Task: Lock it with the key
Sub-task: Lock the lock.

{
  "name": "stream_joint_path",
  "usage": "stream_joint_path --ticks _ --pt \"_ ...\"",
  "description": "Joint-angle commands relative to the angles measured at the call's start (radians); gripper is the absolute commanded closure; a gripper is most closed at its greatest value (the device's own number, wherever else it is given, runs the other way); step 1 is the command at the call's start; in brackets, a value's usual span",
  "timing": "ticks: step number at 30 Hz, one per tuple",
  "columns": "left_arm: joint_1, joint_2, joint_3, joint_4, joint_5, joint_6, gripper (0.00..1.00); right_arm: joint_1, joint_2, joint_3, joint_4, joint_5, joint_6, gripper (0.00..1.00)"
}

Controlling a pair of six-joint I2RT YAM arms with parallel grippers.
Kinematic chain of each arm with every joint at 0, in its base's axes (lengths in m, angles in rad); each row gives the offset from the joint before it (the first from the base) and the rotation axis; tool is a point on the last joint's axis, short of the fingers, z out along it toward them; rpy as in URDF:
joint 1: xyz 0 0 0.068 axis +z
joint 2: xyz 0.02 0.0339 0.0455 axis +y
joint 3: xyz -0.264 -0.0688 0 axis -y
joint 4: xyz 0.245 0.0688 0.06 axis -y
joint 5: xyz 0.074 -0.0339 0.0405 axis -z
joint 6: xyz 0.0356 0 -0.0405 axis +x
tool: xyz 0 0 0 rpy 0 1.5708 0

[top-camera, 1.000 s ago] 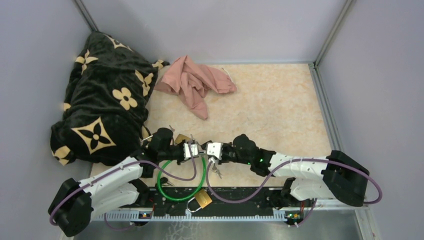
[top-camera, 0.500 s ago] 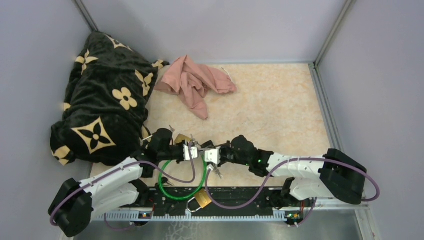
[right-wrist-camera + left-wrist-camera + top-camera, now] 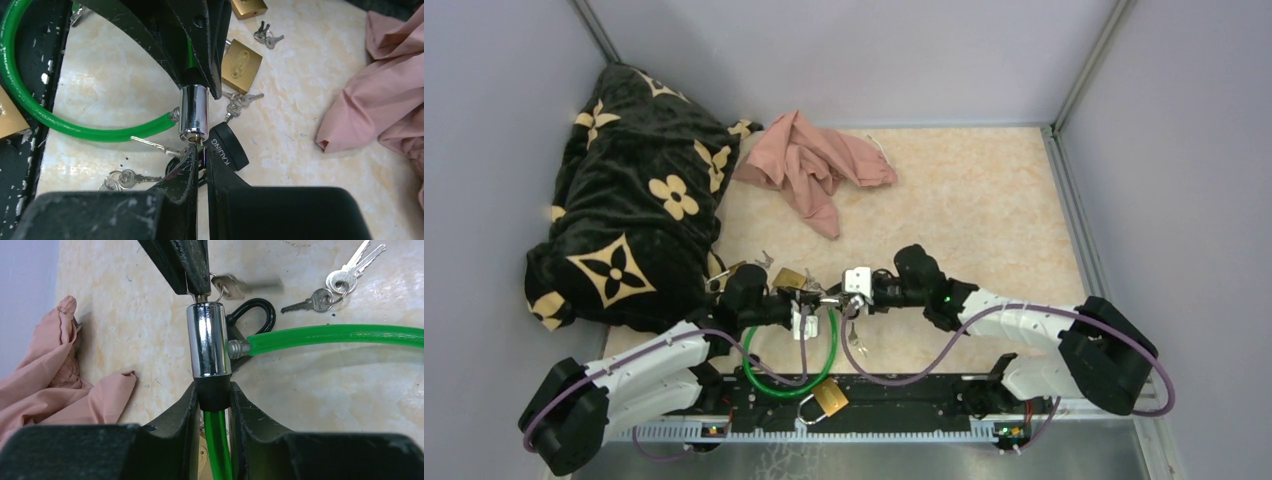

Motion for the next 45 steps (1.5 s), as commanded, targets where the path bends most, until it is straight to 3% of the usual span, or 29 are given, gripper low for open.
stream_joint_path --ticks 1,9,13,17,19,21,22,24,26,29,31,37,45 --pt "0.01 -0.011 -0.043 -0.069 -0.059 0.084 1.0 -0.066 0.057 0.1 -0.146 -0.069 0.057 1.0" --pt "0.01 -0.011 -0.043 -0.048 -0.033 0.084 1.0 -0.086 0.071 0.108 -0.153 -0.125 0.13 0.99" --pt "0.01 -0.006 -0.041 -0.039 -0.025 0.086 1.0 -0.086 0.045 0.111 -0.168 -0.112 0.162 0.63" --pt "0.01 -0.006 -0.039 -0.04 -0.017 0.088 1.0 -0.102 -0.02 0.097 -0.124 -0.076 0.257 0.43" --pt "0.01 -0.009 -0.039 -0.039 -0.014 0.088 1.0 -0.139 -0.049 0.103 -0.124 -0.134 0.305 0.38" --pt "0.01 -0.01 -0.039 -0.037 -0.013 0.087 1.0 -0.185 -0.065 0.119 -0.12 -0.167 0.378 0.16" --pt "0.01 -0.01 -0.039 -0.037 -0.012 0.087 1.0 -0.208 -0.064 0.13 -0.113 -0.189 0.428 0.13" --pt "0.01 -0.013 -0.039 -0.037 -0.01 0.087 1.0 -0.259 -0.025 0.159 -0.101 -0.308 0.502 0.18" --pt "0.009 -0.013 -0.038 -0.037 -0.01 0.086 1.0 -0.266 0.048 0.23 -0.165 -0.384 0.549 0.4" --pt "0.009 -0.014 -0.036 -0.037 -0.011 0.08 1.0 -0.265 0.182 0.334 -0.282 -0.411 0.693 0.55" --pt "0.009 -0.016 -0.036 -0.037 -0.008 0.077 1.0 -0.256 0.217 0.322 -0.272 -0.37 0.737 0.56" --pt "0.008 -0.013 -0.033 -0.038 -0.008 0.071 1.0 -0.177 0.275 0.293 -0.21 -0.315 0.732 0.47" --pt "0.009 -0.016 -0.027 -0.052 -0.006 0.064 1.0 -0.148 0.366 0.281 -0.174 -0.306 0.733 0.56"
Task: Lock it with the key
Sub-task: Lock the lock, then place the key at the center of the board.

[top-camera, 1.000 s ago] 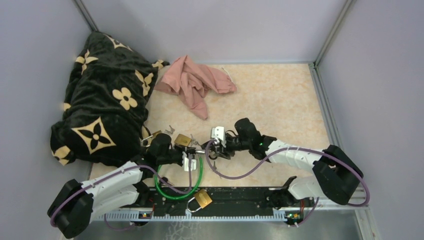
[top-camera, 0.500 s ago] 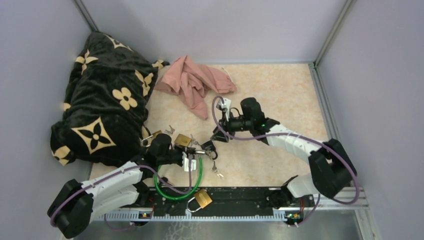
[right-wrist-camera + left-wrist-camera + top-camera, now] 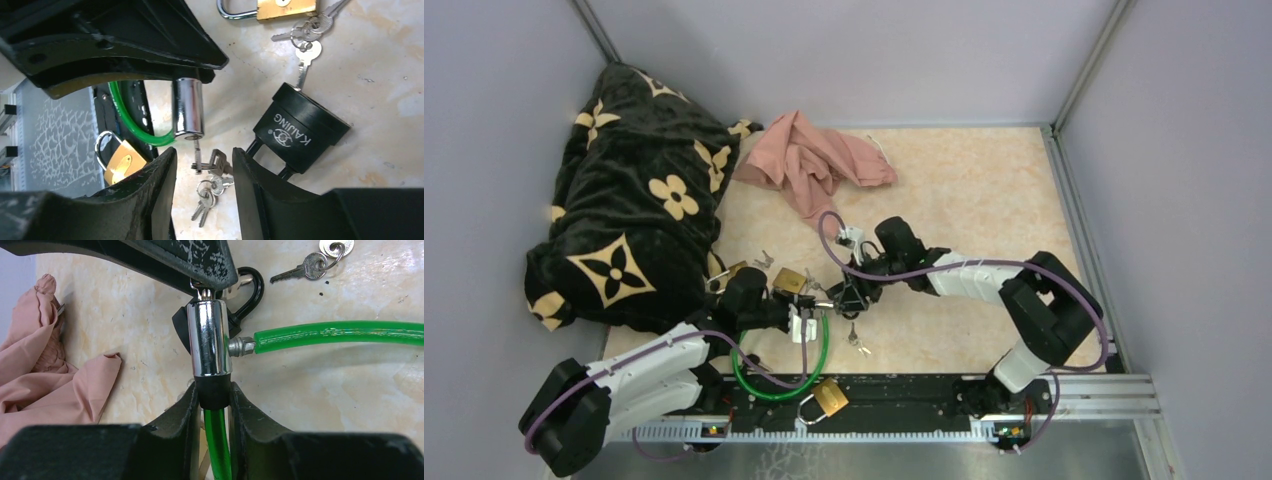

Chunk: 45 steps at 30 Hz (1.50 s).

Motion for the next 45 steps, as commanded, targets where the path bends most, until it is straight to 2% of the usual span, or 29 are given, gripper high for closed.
stream_joint_path --ticks 1,6,8,12,16,18,20,27,30,34,38,41,45 --pt "0.0 -0.01 0.003 -0.016 0.022 0.013 1.0 0.001 0.03 0.006 0.071 -0.003 0.008 0.6" --pt "0.001 -0.011 0.007 -0.016 0.018 0.006 1.0 0.017 0.022 -0.003 0.089 -0.015 0.002 0.92" --pt "0.001 -0.006 0.014 -0.011 0.019 -0.023 1.0 0.023 0.019 -0.004 0.08 -0.009 -0.011 1.0" --pt "0.002 0.009 0.044 -0.025 0.023 -0.09 1.0 0.057 -0.013 -0.012 0.065 0.105 -0.085 1.0" --pt "0.003 0.018 0.068 -0.068 0.04 -0.114 1.0 0.153 -0.094 -0.044 0.115 0.358 -0.295 1.0" --pt "0.001 0.021 0.063 -0.07 0.036 -0.097 1.0 0.186 -0.141 -0.092 0.2 0.418 -0.397 1.0" --pt "0.003 0.022 0.056 -0.065 0.025 -0.068 1.0 0.188 -0.17 -0.132 0.268 0.419 -0.424 1.0" --pt "0.003 0.01 0.011 -0.027 -0.033 0.109 1.0 0.106 -0.158 -0.144 0.199 0.309 -0.398 1.0" --pt "0.003 -0.008 -0.011 -0.026 -0.06 0.198 1.0 0.016 -0.153 -0.123 0.124 0.166 -0.314 1.0" --pt "0.003 -0.02 -0.015 -0.008 -0.074 0.232 1.0 -0.036 -0.133 -0.071 -0.005 0.068 -0.238 1.0" --pt "0.003 -0.016 -0.021 -0.002 -0.082 0.247 1.0 -0.086 -0.154 -0.09 -0.03 0.049 -0.169 1.0" --pt "0.003 -0.019 -0.023 0.0 -0.071 0.24 1.0 -0.114 -0.217 -0.132 0.011 0.061 -0.119 1.0" --pt "0.002 -0.006 -0.017 -0.004 -0.076 0.219 1.0 -0.158 -0.288 -0.152 0.003 0.126 -0.053 1.0"
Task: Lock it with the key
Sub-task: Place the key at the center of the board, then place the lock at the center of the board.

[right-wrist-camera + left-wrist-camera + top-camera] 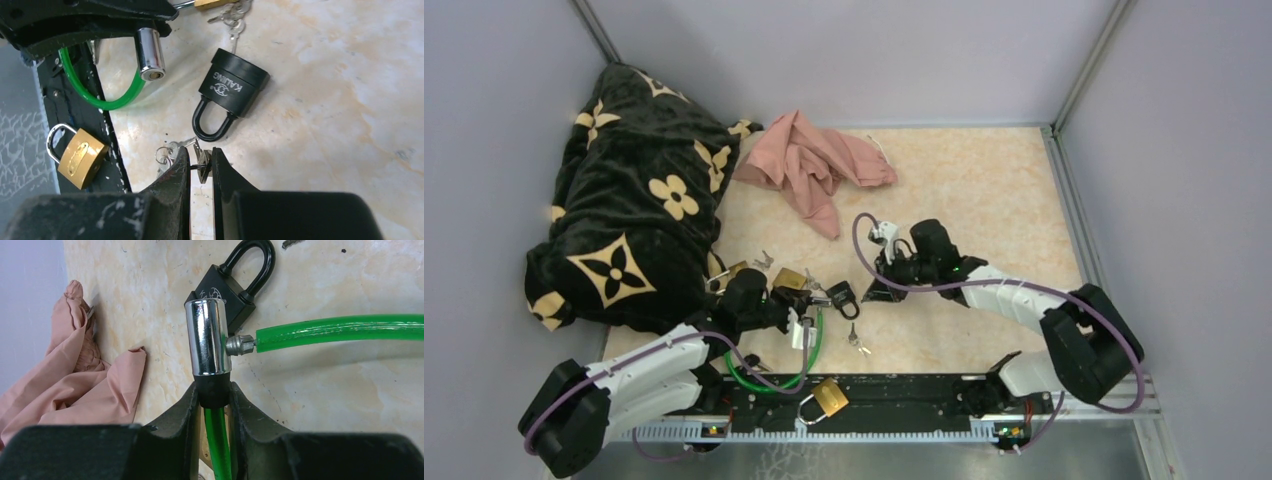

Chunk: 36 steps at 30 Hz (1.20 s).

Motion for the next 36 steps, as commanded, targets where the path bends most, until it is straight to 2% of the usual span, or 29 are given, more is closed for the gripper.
stream_joint_path --ticks 1,6,12,16,20,21,22,23,25,26,27,28,29,32,36 --pt "0.001 0.007 -0.008 0.002 -0.007 0.024 1.0 -0.054 -0.106 0.0 0.0 0.052 0.085 1.0" --pt "0.01 0.058 0.018 0.025 -0.027 0.016 1.0 -0.098 -0.148 -0.005 -0.118 0.193 0.081 1.0" --pt "0.085 0.196 0.169 0.096 0.048 -0.099 1.0 -0.281 -0.18 -0.044 -0.118 0.287 0.199 1.0" --pt "0.1 0.304 0.258 0.114 0.07 -0.12 1.0 -0.37 -0.127 -0.031 -0.144 0.324 0.221 1.0" --pt "0.109 0.398 0.311 0.146 0.072 -0.085 1.0 -0.373 -0.072 0.015 -0.194 0.413 0.211 1.0" --pt "0.11 0.416 0.315 0.149 0.069 -0.07 1.0 -0.373 -0.056 0.029 -0.217 0.437 0.207 0.98" --pt "0.11 0.436 0.313 0.153 0.062 -0.049 1.0 -0.373 -0.042 0.047 -0.242 0.461 0.2 0.88" --pt "0.111 0.447 0.308 0.167 0.053 -0.043 0.95 -0.373 -0.03 0.062 -0.269 0.482 0.195 0.77" --pt "0.113 0.451 0.294 0.201 0.033 -0.039 0.53 -0.373 -0.017 0.084 -0.312 0.515 0.187 0.62" --pt "0.113 0.446 0.286 0.217 0.025 -0.038 0.4 -0.372 -0.02 0.092 -0.325 0.525 0.184 0.57" --pt "0.113 0.434 0.279 0.224 0.022 -0.031 0.14 -0.37 -0.029 0.1 -0.338 0.539 0.182 0.48" --pt "0.113 0.422 0.276 0.217 0.021 -0.023 0.03 -0.362 -0.04 0.108 -0.351 0.562 0.183 0.39" --pt "0.113 0.406 0.277 0.2 0.019 -0.021 0.01 -0.346 -0.056 0.12 -0.371 0.592 0.182 0.32" --pt "0.113 0.35 0.288 0.144 0.003 -0.032 0.01 -0.208 -0.109 0.166 -0.428 0.685 0.159 0.3" --pt "0.114 0.233 0.29 0.074 -0.077 -0.164 0.01 0.132 -0.166 0.158 -0.412 0.572 0.064 0.32"
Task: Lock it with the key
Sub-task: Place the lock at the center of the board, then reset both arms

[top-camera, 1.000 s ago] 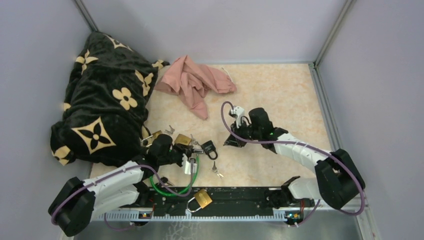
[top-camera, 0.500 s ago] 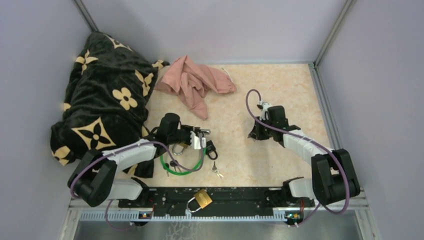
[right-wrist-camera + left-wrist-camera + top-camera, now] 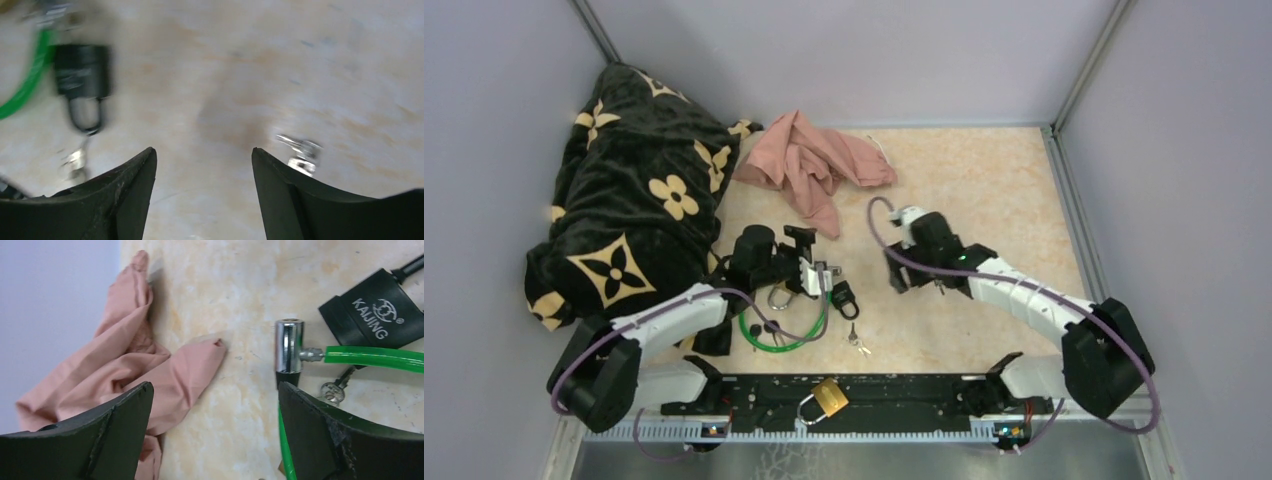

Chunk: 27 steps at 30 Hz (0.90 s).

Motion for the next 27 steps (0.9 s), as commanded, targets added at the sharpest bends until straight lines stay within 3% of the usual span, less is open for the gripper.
stream_joint_path --ticks 1,4,7,9,16,19,22,24,27 --pt "0.008 -0.143 0.008 -0.08 -0.095 -0.161 0.01 0.361 -0.1 0.02 0.023 -0.106 -0.123 0.32" --pt "0.016 -0.258 0.002 -0.179 -0.158 -0.324 0.01 0.648 -0.153 -0.083 0.185 -0.256 -0.265 0.28" --pt "0.028 -0.374 -0.03 -0.238 -0.203 -0.454 0.01 0.753 -0.175 -0.184 0.416 -0.354 -0.387 0.19" --pt "0.044 -0.454 -0.062 -0.239 -0.236 -0.519 0.01 0.802 -0.124 -0.169 0.469 -0.388 -0.486 0.15" --pt "0.203 -0.703 -0.152 -0.24 -0.211 -0.667 0.01 0.905 0.223 -0.013 0.409 -0.393 -0.677 0.11" --pt "0.244 -0.76 -0.179 -0.239 -0.188 -0.703 0.01 0.921 0.292 0.022 0.41 -0.412 -0.69 0.03" --pt "0.27 -0.795 -0.204 -0.231 -0.175 -0.721 0.01 0.923 0.335 0.045 0.401 -0.416 -0.688 0.03" --pt "0.283 -0.812 -0.217 -0.222 -0.168 -0.736 0.01 0.922 0.363 0.061 0.382 -0.412 -0.683 0.06" --pt "0.299 -0.824 -0.229 -0.21 -0.161 -0.743 0.01 0.897 0.386 0.079 0.373 -0.379 -0.631 0.2"
